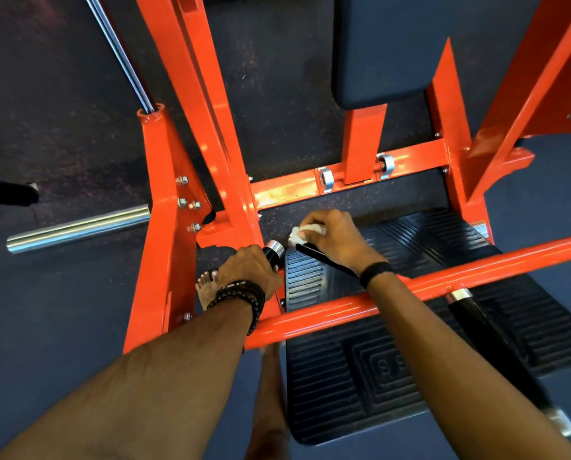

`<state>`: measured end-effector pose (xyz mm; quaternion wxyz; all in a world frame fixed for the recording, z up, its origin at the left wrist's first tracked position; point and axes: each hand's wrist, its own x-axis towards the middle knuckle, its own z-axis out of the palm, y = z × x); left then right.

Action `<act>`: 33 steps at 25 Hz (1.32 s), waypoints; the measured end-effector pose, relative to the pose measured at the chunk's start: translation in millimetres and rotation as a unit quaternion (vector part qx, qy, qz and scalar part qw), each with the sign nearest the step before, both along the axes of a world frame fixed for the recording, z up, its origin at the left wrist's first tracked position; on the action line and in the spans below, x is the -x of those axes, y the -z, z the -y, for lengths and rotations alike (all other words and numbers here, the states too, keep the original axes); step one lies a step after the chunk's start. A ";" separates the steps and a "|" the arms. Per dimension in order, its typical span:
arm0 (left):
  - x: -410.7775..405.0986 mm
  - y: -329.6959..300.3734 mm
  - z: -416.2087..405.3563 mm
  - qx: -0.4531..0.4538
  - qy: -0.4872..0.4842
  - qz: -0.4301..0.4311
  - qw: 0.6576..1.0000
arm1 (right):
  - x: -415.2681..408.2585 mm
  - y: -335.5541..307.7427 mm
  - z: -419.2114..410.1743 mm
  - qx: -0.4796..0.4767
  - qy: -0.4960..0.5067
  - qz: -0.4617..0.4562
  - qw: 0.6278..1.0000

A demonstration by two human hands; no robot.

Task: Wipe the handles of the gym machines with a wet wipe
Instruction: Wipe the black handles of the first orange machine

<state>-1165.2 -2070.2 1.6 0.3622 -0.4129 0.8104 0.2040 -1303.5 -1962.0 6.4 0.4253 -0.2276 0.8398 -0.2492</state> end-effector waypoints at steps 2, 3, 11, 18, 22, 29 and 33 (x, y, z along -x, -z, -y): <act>2.3 -0.7 0.5 0.002 0.010 0.004 1.000 | -2.9 1.1 0.2 -0.017 -0.016 -0.031 0.999; 3.2 -1.1 0.5 0.001 0.011 0.005 1.000 | -3.1 -3.3 -8.8 -0.030 -0.034 -0.068 0.997; -4.7 -17.1 3.6 -0.048 -0.016 -0.100 0.994 | -39.1 -126.4 -95.3 0.054 0.075 -0.242 0.966; -68.1 -64.4 -67.4 -0.015 0.182 -0.211 0.960 | -99.8 -193.4 -155.6 0.068 0.214 -0.238 0.945; -67.6 -69.6 -59.4 0.006 0.250 -0.219 0.943 | -115.8 -212.0 -182.2 0.043 0.236 -0.247 0.939; -61.8 -59.6 -69.4 0.013 0.235 -0.220 0.947 | -112.1 -213.0 -206.9 0.021 0.245 -0.248 0.937; -33.3 -62.6 -97.3 0.015 0.278 -0.247 0.928 | -100.3 -208.8 -244.9 0.015 0.280 -0.290 0.915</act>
